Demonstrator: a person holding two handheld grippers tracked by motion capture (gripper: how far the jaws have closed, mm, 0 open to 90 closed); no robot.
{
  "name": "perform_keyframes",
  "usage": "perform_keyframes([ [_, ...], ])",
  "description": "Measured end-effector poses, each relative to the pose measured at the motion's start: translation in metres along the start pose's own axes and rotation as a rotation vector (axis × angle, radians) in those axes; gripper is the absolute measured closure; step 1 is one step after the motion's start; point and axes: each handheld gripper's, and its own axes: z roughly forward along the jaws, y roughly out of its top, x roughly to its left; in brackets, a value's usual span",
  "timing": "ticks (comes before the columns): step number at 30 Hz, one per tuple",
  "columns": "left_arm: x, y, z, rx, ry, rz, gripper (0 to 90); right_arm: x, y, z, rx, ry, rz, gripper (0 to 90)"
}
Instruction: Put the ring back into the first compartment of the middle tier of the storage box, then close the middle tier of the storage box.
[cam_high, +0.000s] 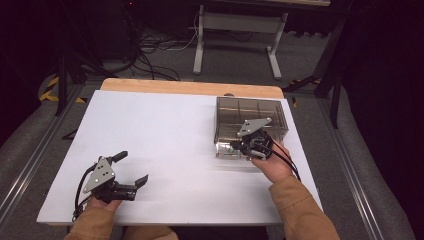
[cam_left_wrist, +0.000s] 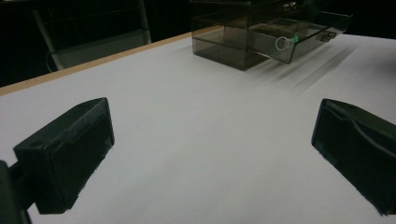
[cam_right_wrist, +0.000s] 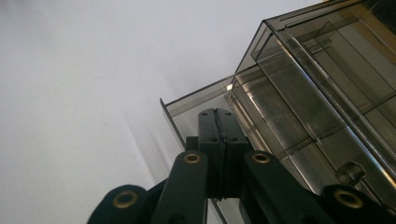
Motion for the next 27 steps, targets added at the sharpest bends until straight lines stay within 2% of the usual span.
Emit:
perform_keyframes([
  [11,0.000,0.000,0.001,0.001,0.002,-0.001,0.2,0.002,-0.006,-0.010,0.025,0.033,-0.018,90.0],
  [17,0.000,0.000,0.001,0.001,0.004,-0.002,0.2,0.003,-0.012,-0.016,0.054,0.064,-0.039,90.0],
  [27,0.000,0.000,0.000,0.003,0.007,-0.001,0.2,0.004,-0.022,-0.022,0.111,0.073,-0.063,90.0],
])
